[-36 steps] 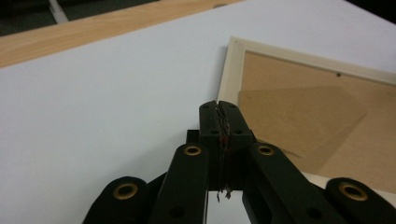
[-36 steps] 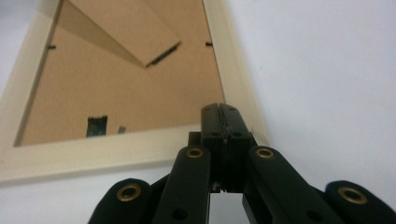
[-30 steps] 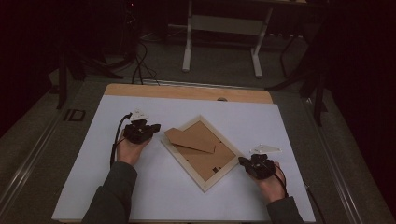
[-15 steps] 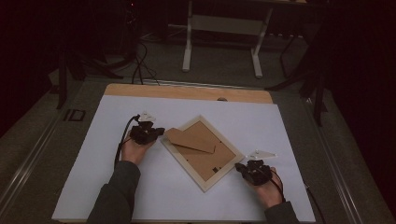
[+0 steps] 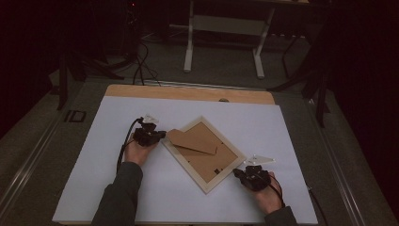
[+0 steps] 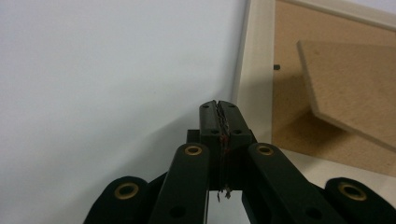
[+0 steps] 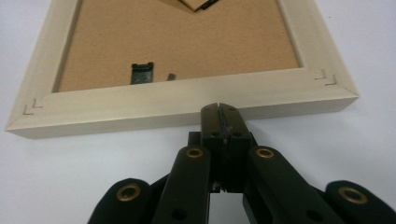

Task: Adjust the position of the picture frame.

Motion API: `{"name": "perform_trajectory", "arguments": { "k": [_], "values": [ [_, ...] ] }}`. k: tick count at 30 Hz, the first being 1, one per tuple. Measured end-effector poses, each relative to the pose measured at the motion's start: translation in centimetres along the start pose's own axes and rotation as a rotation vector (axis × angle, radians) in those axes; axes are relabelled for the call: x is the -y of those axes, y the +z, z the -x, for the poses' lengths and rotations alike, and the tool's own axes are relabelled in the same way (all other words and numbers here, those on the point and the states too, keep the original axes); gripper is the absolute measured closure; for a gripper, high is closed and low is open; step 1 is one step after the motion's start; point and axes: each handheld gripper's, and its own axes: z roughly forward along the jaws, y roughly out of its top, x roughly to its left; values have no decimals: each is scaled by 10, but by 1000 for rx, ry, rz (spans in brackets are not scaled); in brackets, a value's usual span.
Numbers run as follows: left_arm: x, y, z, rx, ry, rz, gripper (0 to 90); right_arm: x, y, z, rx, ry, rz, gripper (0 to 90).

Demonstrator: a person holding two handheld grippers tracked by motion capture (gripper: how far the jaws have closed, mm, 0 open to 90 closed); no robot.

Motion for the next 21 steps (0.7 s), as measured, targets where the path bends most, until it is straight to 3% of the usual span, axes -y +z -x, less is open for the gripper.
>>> {"name": "perform_trajectory", "arguments": {
  "k": [21],
  "values": [
    [1,2,1,-5,-1,-3,900,3,5,-11,-36,-4,-14,896]
  ]
}}
